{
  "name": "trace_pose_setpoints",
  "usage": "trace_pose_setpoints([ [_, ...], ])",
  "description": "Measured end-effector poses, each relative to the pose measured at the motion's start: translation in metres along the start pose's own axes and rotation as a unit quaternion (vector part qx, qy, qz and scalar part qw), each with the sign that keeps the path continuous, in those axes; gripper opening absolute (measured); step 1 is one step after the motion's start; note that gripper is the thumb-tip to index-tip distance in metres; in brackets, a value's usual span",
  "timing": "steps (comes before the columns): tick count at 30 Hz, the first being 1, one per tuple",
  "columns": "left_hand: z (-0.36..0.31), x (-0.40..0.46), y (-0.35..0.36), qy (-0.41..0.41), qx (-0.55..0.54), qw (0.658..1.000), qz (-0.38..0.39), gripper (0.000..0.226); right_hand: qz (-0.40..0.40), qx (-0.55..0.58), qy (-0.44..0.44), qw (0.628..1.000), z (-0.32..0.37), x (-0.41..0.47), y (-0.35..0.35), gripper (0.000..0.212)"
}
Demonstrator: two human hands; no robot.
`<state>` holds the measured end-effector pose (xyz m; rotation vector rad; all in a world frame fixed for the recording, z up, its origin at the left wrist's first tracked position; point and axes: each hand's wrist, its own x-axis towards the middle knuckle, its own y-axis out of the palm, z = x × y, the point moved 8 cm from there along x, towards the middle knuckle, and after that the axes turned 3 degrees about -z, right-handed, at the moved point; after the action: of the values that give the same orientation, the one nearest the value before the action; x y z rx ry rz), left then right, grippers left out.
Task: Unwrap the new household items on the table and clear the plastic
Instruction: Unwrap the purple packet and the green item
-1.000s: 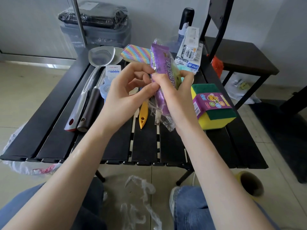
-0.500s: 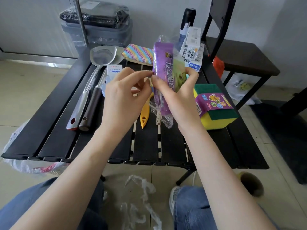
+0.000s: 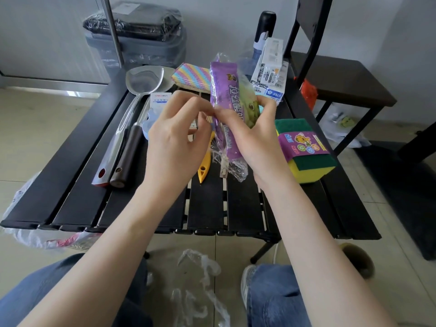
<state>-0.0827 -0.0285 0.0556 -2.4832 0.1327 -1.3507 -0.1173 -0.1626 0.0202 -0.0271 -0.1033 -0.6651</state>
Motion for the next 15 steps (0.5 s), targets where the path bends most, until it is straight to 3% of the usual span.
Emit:
trace_pose_setpoints([
  [5,0.001,-0.007,0.001,0.030,0.025,0.999,-0.037,0.031,-0.023,-0.002,0.013,1.000,-0.006,0.002,-0.005,0.056],
  [9,0.021,0.013,-0.030,-0.026,0.063,0.993,-0.095,0.051,-0.109,-0.005,0.036,0.993,-0.007,0.008,-0.048,0.053],
  [15,0.004,0.014,-0.016,-0.057,-0.033,0.998,-0.012,0.030,-0.093,0.017,0.034,0.995,-0.002,0.005,-0.045,0.056],
])
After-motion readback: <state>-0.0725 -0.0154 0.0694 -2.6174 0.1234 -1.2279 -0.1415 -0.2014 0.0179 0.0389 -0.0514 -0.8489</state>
